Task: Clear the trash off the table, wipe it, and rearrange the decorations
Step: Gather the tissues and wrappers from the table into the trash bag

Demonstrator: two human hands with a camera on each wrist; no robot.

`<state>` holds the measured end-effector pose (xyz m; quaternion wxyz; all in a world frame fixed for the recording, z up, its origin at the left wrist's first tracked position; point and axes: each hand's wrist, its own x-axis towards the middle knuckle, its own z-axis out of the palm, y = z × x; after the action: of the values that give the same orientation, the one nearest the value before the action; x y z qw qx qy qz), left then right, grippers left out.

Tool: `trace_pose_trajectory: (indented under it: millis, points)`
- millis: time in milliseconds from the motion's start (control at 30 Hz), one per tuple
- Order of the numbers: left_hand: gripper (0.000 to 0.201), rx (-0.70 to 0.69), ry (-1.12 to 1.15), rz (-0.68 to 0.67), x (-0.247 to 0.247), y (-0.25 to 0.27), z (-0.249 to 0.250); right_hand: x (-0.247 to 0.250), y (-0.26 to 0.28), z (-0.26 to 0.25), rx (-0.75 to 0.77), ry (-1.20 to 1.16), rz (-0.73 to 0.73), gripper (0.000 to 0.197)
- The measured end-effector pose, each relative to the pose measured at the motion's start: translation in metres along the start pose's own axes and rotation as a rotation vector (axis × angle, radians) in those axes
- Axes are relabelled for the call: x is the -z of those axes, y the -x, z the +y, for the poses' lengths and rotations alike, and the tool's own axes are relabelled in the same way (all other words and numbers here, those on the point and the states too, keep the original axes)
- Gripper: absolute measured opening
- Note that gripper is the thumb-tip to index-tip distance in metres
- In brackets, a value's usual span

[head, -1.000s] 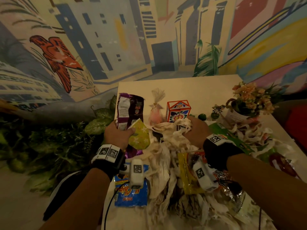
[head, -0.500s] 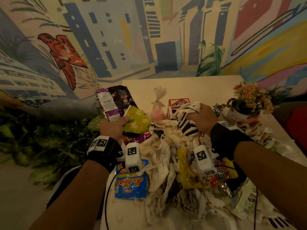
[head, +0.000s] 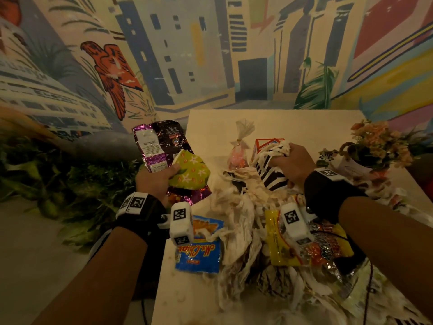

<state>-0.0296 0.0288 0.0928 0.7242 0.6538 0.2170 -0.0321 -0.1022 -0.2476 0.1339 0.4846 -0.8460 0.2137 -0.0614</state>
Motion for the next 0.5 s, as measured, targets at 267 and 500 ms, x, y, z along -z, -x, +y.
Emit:
trace_pose_trajectory:
  millis: [267,500]
  points:
    - [0.045,0.067,-0.107,0.158,0.120,-0.060,-0.001,-0.074,-0.003,-0.036,0.046,0.035,-0.077,0.006]
    - [0.054,0.143,-0.134,0.176,0.226,-0.129,-0.017,-0.187,0.011,-0.079,0.050,-0.113,-0.186,0.011]
